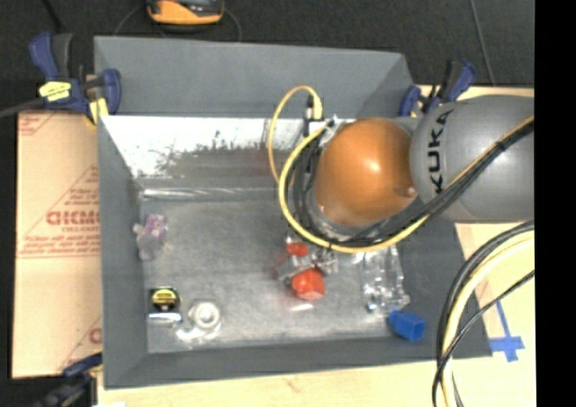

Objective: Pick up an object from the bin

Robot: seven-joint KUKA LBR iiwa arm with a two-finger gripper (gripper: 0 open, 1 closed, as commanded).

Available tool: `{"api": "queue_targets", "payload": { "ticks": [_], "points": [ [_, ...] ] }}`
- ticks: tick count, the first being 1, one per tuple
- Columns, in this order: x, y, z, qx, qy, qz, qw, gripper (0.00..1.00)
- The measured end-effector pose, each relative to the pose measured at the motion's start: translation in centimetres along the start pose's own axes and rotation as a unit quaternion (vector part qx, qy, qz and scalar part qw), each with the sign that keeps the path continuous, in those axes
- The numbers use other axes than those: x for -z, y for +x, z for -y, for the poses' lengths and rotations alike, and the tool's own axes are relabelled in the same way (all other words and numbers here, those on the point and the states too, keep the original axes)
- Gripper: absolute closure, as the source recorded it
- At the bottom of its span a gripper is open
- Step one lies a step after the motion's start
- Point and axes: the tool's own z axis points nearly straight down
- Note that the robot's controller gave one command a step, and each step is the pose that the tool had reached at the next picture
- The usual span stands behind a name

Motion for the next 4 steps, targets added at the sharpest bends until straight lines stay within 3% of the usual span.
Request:
{"api": "queue_targets", "payload": {
  "ticks": [1, 2, 3, 4],
  "points": [
    [5.0, 0.0, 0.2, -0.003, 0.005, -0.0016, 1.0, 1.0],
    [7.9, 0.1, 0.3, -0.006, 0.004, -0.0015, 1.0, 1.0],
    [8.2, 0.1, 0.4, -0.01, 0.004, -0.0004, 0.9999, 1.0],
    [12.8, 0.1, 0.5, -0.012, 0.005, -0.0014, 0.9999, 1.0]
  ]
}}
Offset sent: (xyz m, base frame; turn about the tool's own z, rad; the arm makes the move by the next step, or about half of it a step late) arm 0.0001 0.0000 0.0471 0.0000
